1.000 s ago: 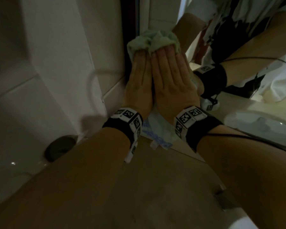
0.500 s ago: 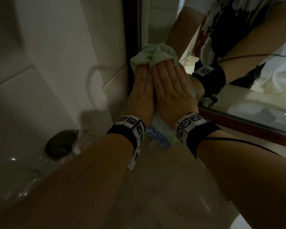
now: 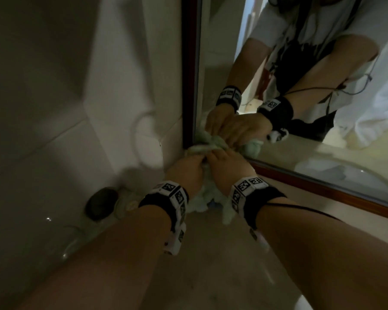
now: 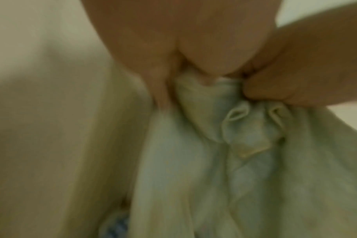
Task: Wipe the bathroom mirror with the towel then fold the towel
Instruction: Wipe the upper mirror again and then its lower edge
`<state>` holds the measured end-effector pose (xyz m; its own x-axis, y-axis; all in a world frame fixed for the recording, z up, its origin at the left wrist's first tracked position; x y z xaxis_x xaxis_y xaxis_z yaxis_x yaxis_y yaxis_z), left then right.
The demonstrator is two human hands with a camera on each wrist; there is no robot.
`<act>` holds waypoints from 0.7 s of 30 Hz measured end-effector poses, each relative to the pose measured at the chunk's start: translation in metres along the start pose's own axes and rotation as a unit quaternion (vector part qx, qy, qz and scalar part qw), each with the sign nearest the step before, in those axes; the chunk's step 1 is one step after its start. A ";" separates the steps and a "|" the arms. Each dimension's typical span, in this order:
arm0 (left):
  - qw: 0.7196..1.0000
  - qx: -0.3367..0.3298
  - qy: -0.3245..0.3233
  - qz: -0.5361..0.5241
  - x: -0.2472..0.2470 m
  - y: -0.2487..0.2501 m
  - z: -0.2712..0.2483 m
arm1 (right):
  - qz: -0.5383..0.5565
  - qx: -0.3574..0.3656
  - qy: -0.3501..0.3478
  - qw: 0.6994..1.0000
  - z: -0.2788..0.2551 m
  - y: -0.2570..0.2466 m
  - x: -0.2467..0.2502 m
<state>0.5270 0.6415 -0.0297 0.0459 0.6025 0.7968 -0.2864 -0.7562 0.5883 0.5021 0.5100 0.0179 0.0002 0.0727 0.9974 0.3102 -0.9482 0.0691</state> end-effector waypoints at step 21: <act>0.959 0.092 0.199 -0.179 0.114 0.098 0.050 | 0.094 0.109 0.283 0.948 0.024 0.020 0.148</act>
<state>0.5521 0.6237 0.1260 -0.2709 0.8533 0.4455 -0.1443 -0.4936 0.8576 0.5310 0.5096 0.1663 -0.4167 -0.3271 0.8481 0.5450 -0.8367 -0.0549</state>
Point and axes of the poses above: each hand's wrist, its own z-axis towards the middle knuckle, its own x-axis out of the back of the hand, y = z × x, the point moved 1 cm from there along z, towards the middle knuckle, and after that the axes turned 1 degree about y, right-handed, at the moved point
